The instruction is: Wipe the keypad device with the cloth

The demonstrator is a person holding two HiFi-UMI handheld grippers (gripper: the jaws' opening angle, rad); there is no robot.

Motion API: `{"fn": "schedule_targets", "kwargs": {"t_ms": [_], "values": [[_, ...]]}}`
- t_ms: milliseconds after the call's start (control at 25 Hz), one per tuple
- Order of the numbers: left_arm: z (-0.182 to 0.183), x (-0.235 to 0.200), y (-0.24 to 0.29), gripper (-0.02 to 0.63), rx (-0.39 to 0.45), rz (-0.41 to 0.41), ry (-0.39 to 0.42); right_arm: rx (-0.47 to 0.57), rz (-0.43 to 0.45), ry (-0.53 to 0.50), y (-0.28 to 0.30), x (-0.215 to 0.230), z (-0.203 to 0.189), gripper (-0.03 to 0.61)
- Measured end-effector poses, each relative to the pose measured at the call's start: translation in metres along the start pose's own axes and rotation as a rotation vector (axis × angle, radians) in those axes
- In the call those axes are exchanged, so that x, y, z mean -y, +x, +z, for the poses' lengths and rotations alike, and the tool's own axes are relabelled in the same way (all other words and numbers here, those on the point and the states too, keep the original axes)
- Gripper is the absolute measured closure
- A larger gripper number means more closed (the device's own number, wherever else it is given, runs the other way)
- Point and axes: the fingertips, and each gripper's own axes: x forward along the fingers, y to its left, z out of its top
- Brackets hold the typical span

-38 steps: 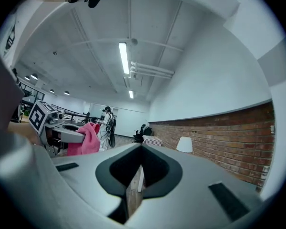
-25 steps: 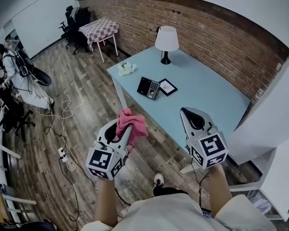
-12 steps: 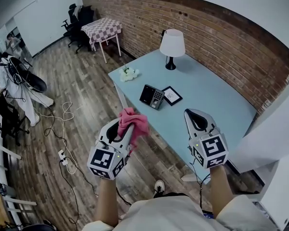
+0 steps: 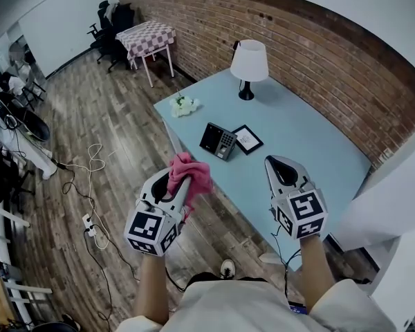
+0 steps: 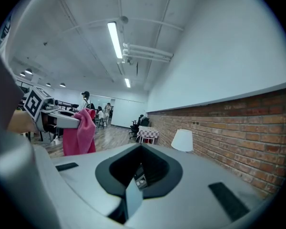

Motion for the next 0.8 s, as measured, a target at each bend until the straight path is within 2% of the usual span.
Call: {"fn": "schedule_targets", "kwargs": {"t_ms": [360, 800], "values": [[-0.002, -0.02, 0.026, 0.456, -0.007, 0.005, 0.002, -0.02, 0.052, 0.058, 0.033, 0.005, -0.005, 0.557], [-0.032, -0.077, 0.114, 0.456, -0.037, -0.055, -0.015, -0.086, 0.07, 0.091, 0.127, 0.027, -0.032, 0.551]]}}
